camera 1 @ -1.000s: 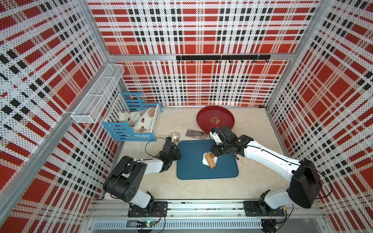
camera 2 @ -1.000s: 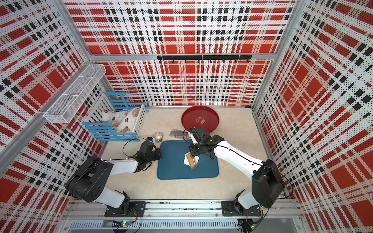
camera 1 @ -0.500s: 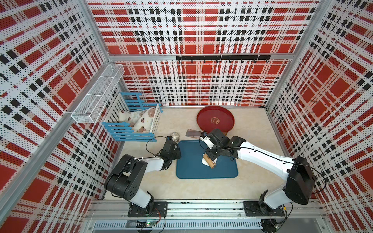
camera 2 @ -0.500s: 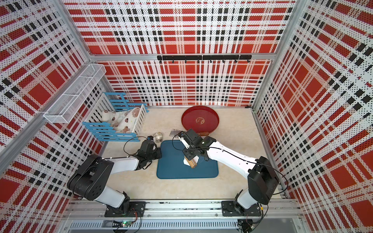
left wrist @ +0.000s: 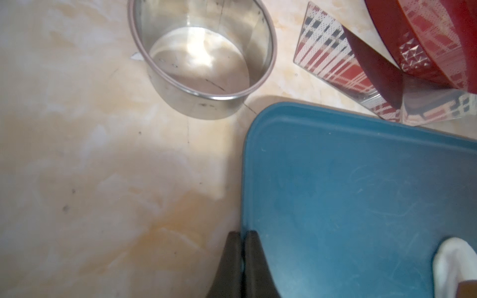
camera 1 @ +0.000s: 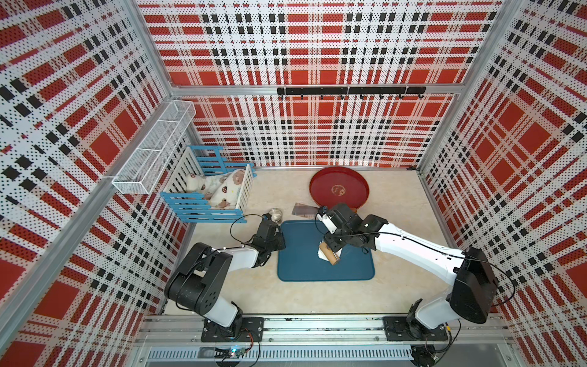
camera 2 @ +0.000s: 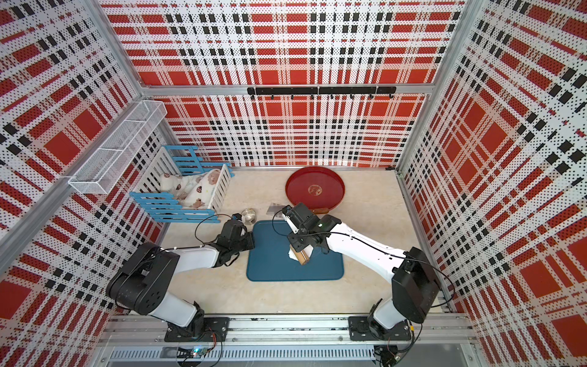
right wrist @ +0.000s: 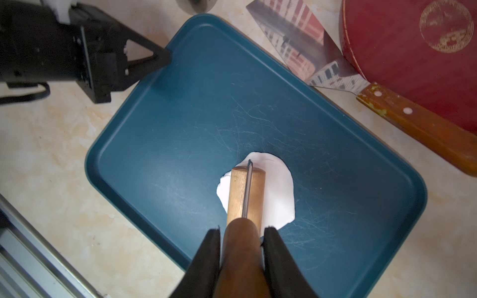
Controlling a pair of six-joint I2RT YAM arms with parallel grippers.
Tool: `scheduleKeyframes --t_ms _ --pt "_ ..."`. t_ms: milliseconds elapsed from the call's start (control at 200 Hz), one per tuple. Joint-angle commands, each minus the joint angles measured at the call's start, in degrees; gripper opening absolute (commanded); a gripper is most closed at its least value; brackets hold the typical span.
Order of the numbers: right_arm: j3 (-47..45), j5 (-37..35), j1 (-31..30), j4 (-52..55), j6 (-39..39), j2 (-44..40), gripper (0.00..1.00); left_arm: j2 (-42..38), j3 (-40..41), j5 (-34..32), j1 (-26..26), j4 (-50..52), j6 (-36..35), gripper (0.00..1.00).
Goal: Roll out the dumpling wrappers from the dough
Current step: Flatten out the dough on the work surface.
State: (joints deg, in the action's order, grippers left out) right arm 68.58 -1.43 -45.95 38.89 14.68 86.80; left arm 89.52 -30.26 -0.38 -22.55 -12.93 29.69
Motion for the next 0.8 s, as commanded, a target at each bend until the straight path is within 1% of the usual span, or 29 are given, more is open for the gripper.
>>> scheduleKeyframes --t_ms 0,65,230,396,416,531,797 --pt "-0.9 2.3 2.5 -1.6 8.7 -3.8 0.0 1.7 0.1 3.9 -0.7 1.0 0.9 0.0" --pt "-1.4 0.8 3.6 -2.8 9.9 -6.4 0.0 1.5 0.4 3.7 -0.7 0.9 0.8 0.0" --pt "-2.8 1.4 6.6 -4.2 13.4 -10.0 0.0 1.4 1.1 3.8 -0.7 0.4 1.0 0.0" --pt "-5.3 2.0 7.2 -5.9 16.6 -10.3 0.0 1.1 1.4 4.0 -0.8 -0.1 1.2 0.0" --pt "-5.6 2.0 7.2 -6.0 18.6 -10.1 0.0 1.1 1.5 4.0 -0.8 -0.2 1.2 0.0" --pt "-7.5 2.4 7.4 -7.1 21.2 -9.5 0.0 0.8 1.7 3.9 -0.8 -0.2 1.2 0.0" --pt "-11.6 2.5 8.2 -10.3 22.2 -10.0 0.0 0.8 1.9 4.2 -0.8 -0.6 1.4 0.0"
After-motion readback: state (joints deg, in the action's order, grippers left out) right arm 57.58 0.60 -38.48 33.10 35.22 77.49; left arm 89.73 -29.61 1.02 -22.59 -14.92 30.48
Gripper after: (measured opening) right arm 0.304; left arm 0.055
